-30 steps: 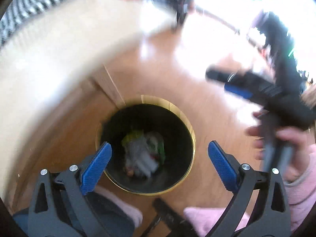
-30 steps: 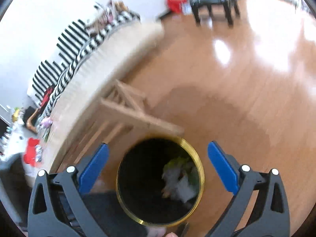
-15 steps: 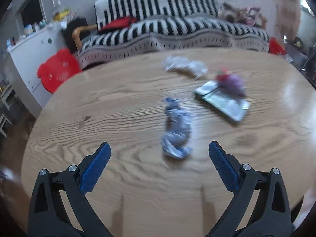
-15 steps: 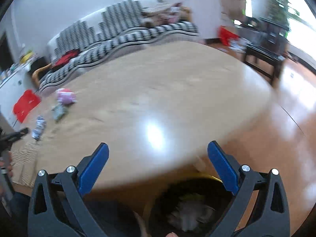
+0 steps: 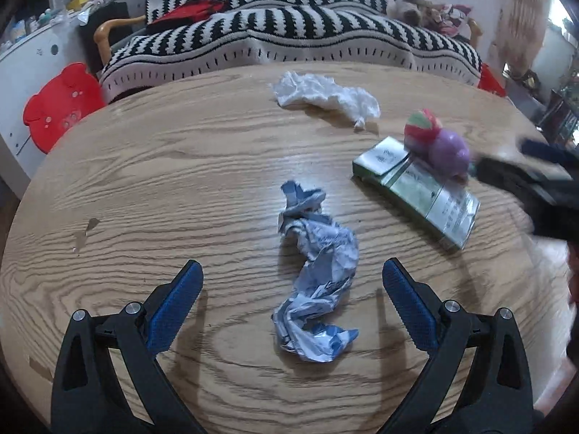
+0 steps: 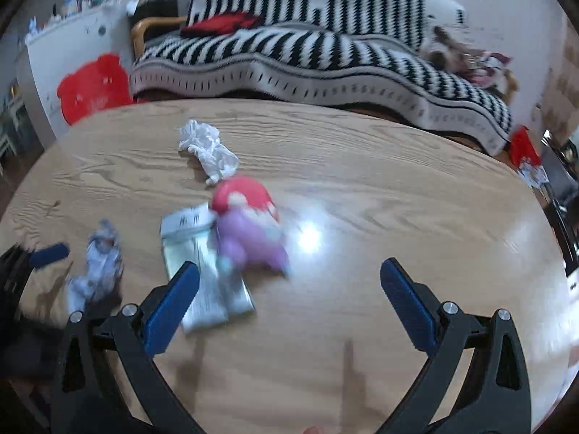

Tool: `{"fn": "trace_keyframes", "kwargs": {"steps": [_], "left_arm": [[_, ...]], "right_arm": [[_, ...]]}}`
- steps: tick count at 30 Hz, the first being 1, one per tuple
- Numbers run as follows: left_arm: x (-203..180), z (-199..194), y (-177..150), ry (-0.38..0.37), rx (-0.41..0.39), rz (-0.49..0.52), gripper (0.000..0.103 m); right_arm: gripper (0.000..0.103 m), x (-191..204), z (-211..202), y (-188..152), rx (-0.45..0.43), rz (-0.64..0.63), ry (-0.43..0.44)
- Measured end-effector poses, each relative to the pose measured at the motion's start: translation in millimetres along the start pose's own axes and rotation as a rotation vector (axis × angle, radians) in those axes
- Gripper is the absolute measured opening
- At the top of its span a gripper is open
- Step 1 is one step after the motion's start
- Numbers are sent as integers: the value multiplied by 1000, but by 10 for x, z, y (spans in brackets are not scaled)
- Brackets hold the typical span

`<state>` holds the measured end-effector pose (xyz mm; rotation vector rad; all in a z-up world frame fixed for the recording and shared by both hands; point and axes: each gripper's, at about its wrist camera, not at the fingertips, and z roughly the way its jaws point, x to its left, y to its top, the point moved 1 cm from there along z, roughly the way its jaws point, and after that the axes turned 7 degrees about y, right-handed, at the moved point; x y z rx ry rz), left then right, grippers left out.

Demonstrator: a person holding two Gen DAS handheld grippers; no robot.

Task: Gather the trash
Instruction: 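Grasp the crumpled blue-white paper with the left tool while the right tool grasps the pink-purple toy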

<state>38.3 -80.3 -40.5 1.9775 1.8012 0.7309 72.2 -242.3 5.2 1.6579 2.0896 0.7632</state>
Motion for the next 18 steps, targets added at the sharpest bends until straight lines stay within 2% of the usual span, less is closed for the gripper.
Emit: {"fn": "trace_keyframes", "kwargs": {"steps": [5,7,12,14,16,18], "left_arm": [[116,95,-16,-16,27,-21,96],[123,102,-22,-7,26,-18,96],[105,113,-40,0,2,-10,97],[106,107,-35,4,3,-16,97],[110,104,-39,6,3,-16,97],[113,105,-40,5,3,-16,97]], "right_arm": [[97,32,459,270,69,-13,-2],[82,5,567,299,89,3,32],[79,-93,643,319,110,74,105],[80,-139,660,282,126,111,142],[93,-149,690,248,130,114,133],[98,-158,691,207,120,111,142]]}}
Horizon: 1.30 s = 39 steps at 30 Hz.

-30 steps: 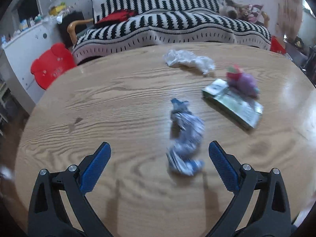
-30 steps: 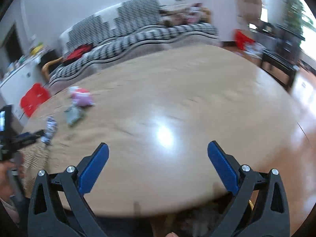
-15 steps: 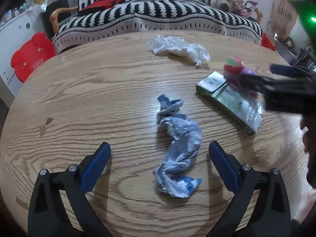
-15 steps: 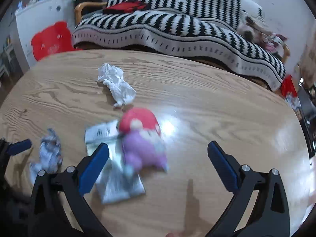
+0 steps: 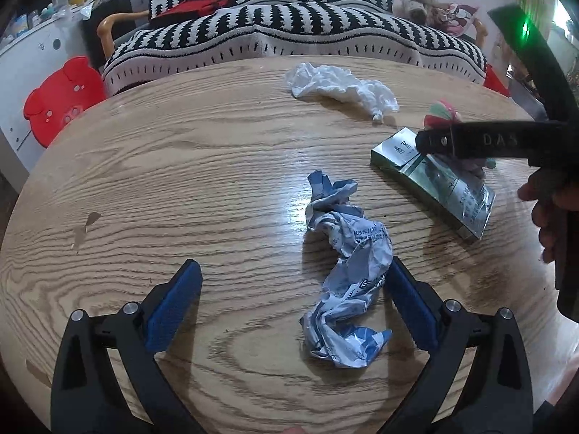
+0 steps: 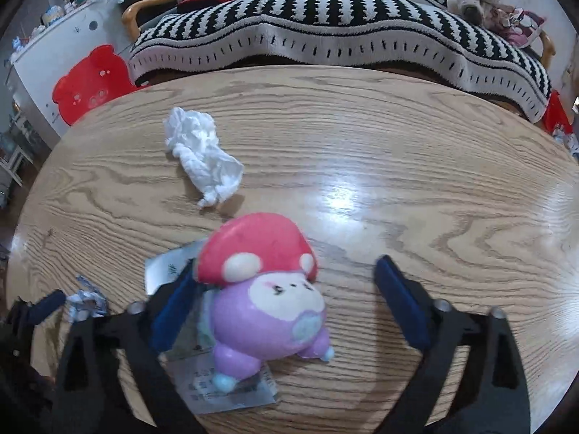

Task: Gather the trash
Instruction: 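Grasp the crumpled blue-white paper with the left tool while the right tool grasps the pink-purple toy, then carry the crumpled paper and toy over the bin with both tools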

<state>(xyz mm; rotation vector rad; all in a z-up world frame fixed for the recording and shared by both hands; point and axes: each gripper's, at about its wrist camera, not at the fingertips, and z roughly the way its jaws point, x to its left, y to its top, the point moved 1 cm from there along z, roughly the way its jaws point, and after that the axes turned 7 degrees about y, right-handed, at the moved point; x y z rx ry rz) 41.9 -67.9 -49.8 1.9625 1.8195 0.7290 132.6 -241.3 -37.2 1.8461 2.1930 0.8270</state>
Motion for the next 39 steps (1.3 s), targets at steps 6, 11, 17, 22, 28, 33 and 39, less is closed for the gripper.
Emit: {"fn": "trace_keyframes", "kwargs": {"steps": [6,11,17,22,28,33,39], "left_arm": [[2,1,-1,0,0,0,97],[5,3,0,0,-1,1,97],[54,-41,27,32,-26,-23,63],[76,-138,52,-17,-1,-91,25],[-381,-412,25,-82,-68,36,24],[-813,-683,-58,-170,-136,108,24],[-1294,-1152,-264,-409,-98,180,24]], "right_arm": [[98,-5,-21,-29,18,-8,10],[71,-69,-105,29,6,25,53],[42,-298,-348,-41,-56,169,77],[41,-324,-868,-289,-147,146,-18],[41,-433,-1387,-1074,-244,186,-118],[41,-798,-1799,-1730,-296,325,-131],[41,-1196,-2427,-2664,-320,476,-145]]}}
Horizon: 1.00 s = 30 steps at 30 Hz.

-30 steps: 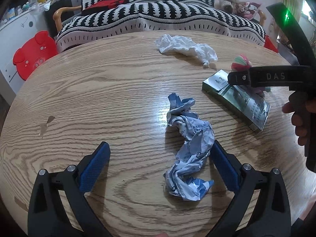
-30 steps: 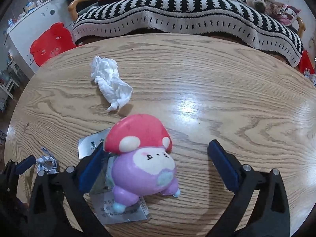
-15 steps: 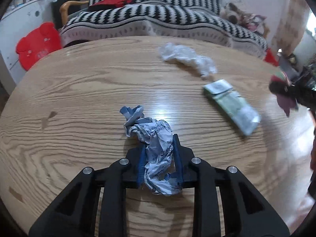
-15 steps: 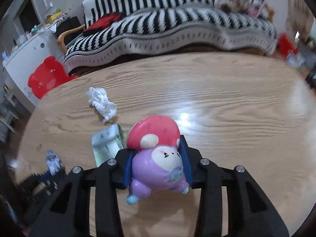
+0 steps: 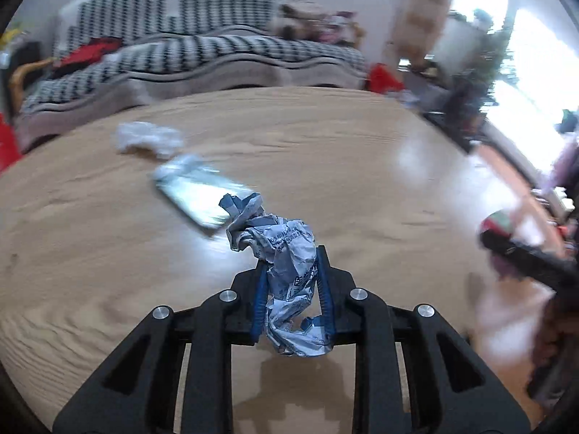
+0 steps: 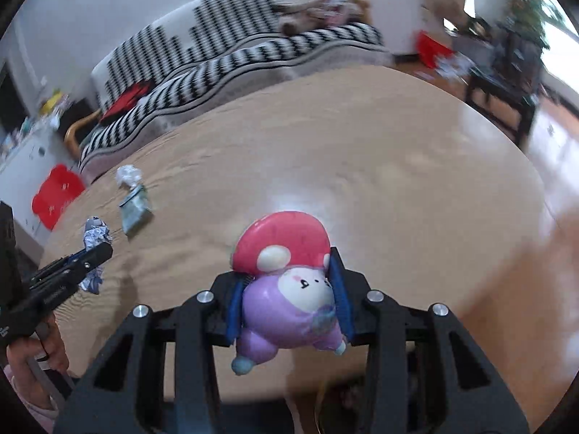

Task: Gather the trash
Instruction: 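Carry the crumpled paper and toy over the bin with both tools, then open both tools to drop the paper and toy into the bin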

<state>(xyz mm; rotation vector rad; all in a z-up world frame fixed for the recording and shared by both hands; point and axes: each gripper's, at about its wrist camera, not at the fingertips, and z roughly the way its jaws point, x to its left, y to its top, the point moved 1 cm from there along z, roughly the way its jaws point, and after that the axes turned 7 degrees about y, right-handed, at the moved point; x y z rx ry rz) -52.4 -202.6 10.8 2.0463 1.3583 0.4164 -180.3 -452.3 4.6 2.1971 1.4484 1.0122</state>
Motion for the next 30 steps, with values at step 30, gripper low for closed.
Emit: {"fn": "trace_keyframes", "kwargs": {"steps": [30], "left_arm": [[-2624,1845,-1908,49,515,450,24]], "right_arm": [[42,-2306,713,-1919,325,484,-66]]}}
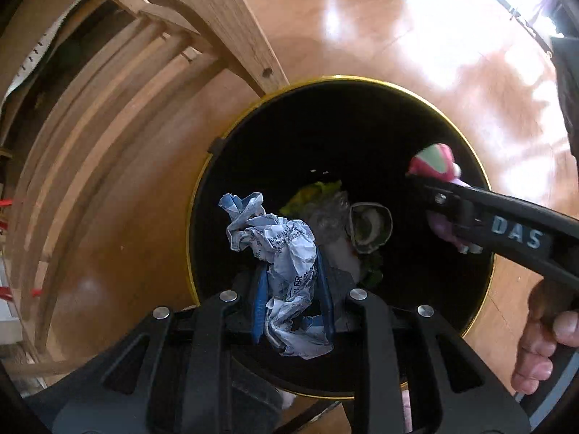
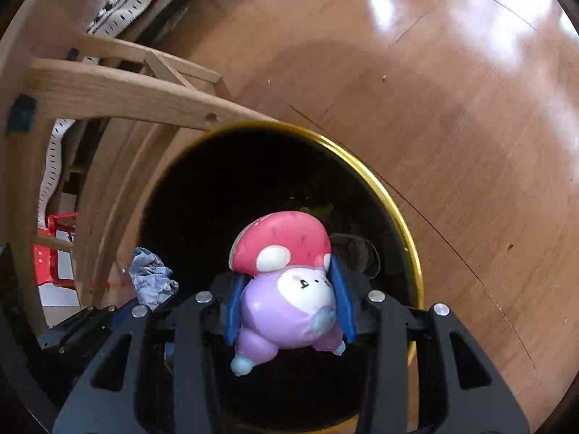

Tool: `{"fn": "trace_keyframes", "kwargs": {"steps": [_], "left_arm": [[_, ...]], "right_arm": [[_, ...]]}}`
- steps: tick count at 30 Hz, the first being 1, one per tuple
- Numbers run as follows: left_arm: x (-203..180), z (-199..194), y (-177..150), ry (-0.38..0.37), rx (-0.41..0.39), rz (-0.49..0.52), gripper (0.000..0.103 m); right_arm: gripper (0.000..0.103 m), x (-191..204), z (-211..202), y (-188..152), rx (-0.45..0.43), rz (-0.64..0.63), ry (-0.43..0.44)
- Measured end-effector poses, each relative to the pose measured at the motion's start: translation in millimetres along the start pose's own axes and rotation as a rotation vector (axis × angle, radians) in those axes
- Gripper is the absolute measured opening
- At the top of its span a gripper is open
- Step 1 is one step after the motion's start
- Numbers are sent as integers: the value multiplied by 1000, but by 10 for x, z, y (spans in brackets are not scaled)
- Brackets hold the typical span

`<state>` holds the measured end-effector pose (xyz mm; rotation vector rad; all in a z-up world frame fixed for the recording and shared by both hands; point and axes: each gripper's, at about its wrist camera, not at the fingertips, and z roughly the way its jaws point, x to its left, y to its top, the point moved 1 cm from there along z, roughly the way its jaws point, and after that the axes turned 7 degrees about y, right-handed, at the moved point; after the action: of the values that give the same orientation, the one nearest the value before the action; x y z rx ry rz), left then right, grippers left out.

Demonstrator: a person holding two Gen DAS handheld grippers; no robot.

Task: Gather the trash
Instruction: 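Open both tools to drop the paper and toy into the bin, then grasp the white tissue with the left tool while the right tool grasps the silver cigarette pack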

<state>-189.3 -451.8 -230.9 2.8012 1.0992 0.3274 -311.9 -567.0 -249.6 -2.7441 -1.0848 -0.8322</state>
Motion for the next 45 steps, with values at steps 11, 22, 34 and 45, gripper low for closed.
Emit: {"fn": "trace_keyframes", "kwargs": {"steps": [11,22,34,45], "left_arm": [[-70,36,-75,-47,23,15,31],[-291,-519,-231,-34,-141,84,94],[830,-2257,-288,78,-533,139,94],[4275,-1767,-701,446,-362,-399,94]], "right_arm": [[47,91,-12,80,0,-4,39],[96,155,-1369,219,-359,-43,-27],[96,961,-1801,519,-496,-211,-91],[96,3556,-705,145,-217,-803,16]]}}
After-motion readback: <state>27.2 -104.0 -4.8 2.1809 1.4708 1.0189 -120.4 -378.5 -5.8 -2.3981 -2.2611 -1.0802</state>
